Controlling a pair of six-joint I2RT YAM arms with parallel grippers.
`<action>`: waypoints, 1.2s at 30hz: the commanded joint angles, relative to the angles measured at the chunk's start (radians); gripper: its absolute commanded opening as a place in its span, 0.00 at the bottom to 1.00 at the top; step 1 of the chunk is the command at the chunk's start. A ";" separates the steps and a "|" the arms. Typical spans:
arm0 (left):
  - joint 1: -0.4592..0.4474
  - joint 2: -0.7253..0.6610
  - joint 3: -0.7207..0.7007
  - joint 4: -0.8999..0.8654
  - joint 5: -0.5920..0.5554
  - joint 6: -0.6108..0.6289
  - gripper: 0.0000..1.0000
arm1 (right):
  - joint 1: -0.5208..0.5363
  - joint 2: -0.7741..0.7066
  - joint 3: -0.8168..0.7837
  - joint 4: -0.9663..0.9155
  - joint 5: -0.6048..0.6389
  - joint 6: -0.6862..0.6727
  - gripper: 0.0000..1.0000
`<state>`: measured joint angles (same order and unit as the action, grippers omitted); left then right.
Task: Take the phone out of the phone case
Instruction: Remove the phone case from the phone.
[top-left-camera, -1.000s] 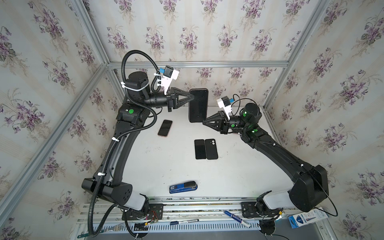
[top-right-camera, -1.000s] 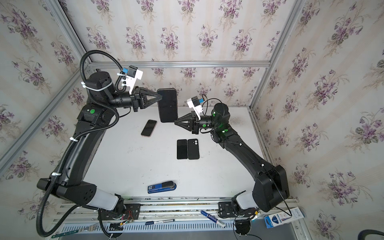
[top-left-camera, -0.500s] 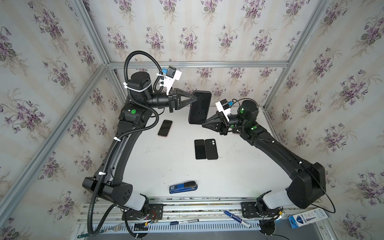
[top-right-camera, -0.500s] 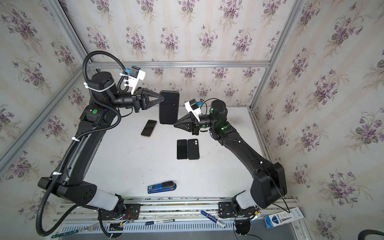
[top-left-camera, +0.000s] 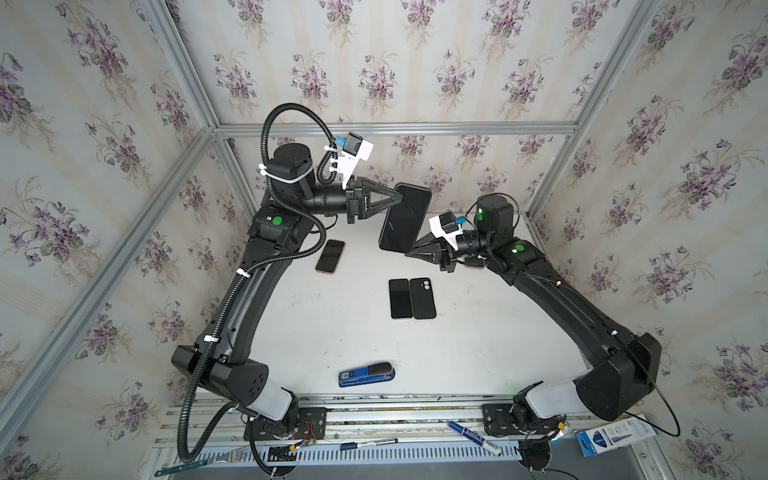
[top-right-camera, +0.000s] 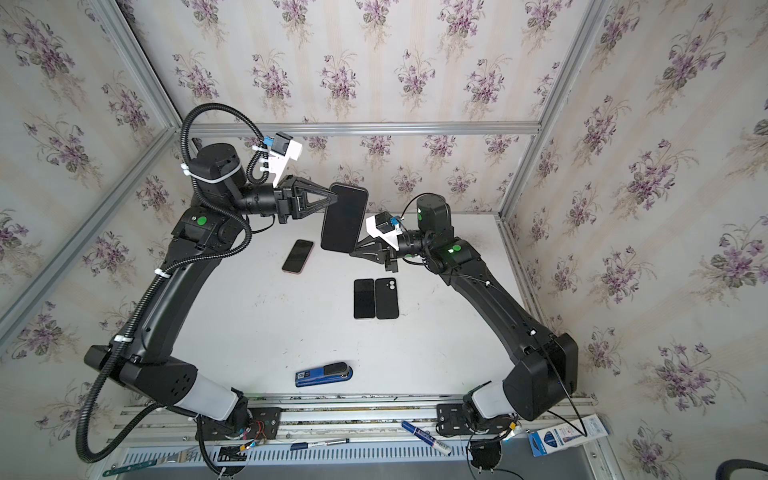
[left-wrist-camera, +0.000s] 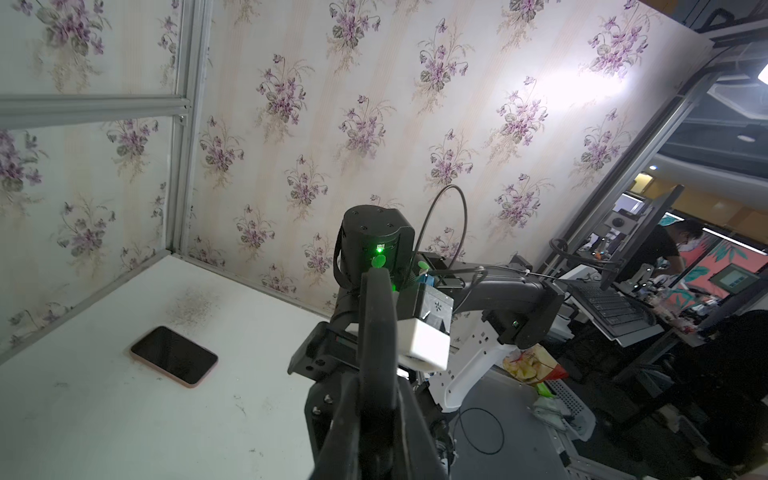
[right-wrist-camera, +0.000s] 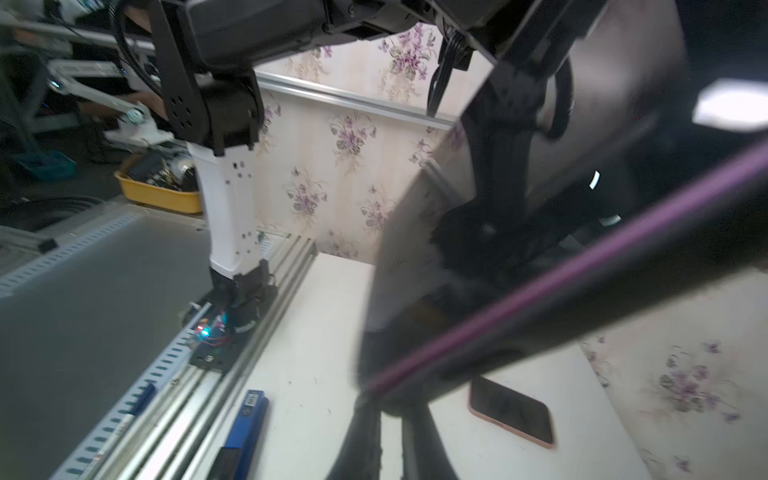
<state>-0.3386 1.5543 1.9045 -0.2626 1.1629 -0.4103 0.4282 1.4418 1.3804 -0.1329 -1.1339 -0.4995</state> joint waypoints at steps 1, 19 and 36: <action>-0.007 -0.002 0.011 0.057 0.045 -0.073 0.00 | 0.000 -0.010 0.002 -0.026 0.140 -0.111 0.11; 0.010 -0.016 0.026 0.081 -0.217 -0.189 0.00 | -0.042 -0.257 -0.355 0.478 0.496 0.668 0.52; 0.011 -0.020 -0.249 0.347 -0.449 -0.740 0.00 | 0.012 -0.263 -0.454 0.716 0.447 1.464 0.54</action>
<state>-0.3271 1.5402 1.6657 -0.0681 0.7265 -1.0531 0.4339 1.1889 0.9463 0.5087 -0.7090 0.8852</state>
